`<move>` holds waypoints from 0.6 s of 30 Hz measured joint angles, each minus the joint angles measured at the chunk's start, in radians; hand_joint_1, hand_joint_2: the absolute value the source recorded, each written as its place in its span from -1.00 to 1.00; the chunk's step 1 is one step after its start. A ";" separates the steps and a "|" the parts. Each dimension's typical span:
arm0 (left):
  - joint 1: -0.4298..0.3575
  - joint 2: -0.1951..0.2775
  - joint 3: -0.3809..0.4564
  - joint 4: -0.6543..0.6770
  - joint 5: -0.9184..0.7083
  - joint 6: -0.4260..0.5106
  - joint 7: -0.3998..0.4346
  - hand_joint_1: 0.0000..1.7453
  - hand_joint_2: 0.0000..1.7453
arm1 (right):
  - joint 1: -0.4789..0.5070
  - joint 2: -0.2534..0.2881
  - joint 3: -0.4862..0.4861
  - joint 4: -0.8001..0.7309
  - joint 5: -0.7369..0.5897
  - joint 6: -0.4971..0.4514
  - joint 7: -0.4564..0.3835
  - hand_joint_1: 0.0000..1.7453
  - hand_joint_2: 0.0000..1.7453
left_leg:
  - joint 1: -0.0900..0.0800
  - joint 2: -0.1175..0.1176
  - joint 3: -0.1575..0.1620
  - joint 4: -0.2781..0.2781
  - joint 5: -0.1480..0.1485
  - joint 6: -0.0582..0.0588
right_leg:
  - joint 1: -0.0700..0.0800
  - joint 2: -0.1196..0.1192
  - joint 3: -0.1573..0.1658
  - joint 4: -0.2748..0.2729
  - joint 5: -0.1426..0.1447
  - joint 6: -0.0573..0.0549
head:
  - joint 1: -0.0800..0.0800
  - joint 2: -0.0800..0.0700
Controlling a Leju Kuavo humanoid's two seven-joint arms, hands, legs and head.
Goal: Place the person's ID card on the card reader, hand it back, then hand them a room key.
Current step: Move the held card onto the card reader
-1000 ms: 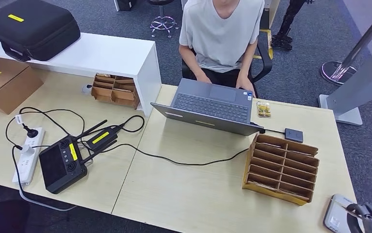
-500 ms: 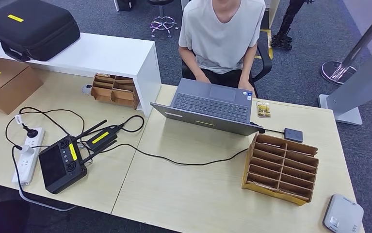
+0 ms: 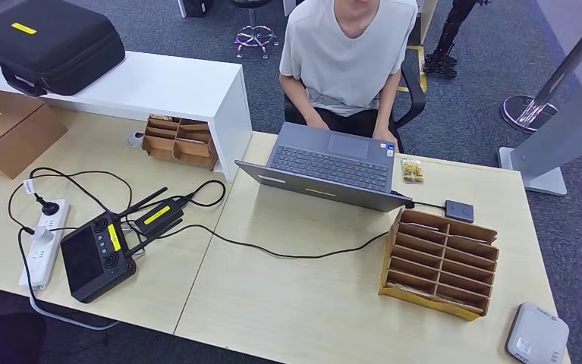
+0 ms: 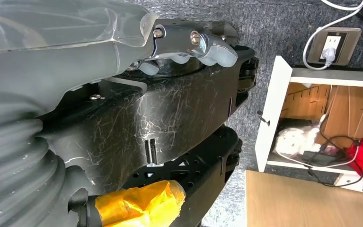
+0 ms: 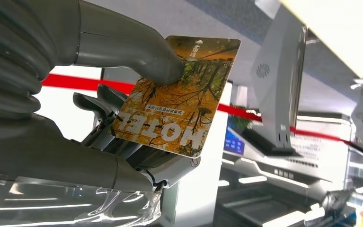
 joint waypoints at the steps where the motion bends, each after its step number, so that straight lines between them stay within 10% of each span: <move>1: 0.000 0.000 0.000 -0.001 0.000 0.002 0.000 -1.00 1.00 | -0.002 0.008 0.005 0.013 0.001 -0.001 0.001 1.00 1.00 | 0.000 0.000 0.000 0.000 0.000 0.000 | 0.000 0.000 0.000 0.000 0.000 0.000 | 0.000 0.000; 18: 0.000 0.002 0.000 -0.004 0.000 0.002 0.002 -1.00 1.00 | -0.031 0.059 0.080 0.135 -0.025 -0.016 0.021 1.00 1.00 | 0.000 0.001 0.000 0.000 0.000 0.000 | 0.000 0.001 0.000 0.000 0.000 0.000 | 0.000 0.000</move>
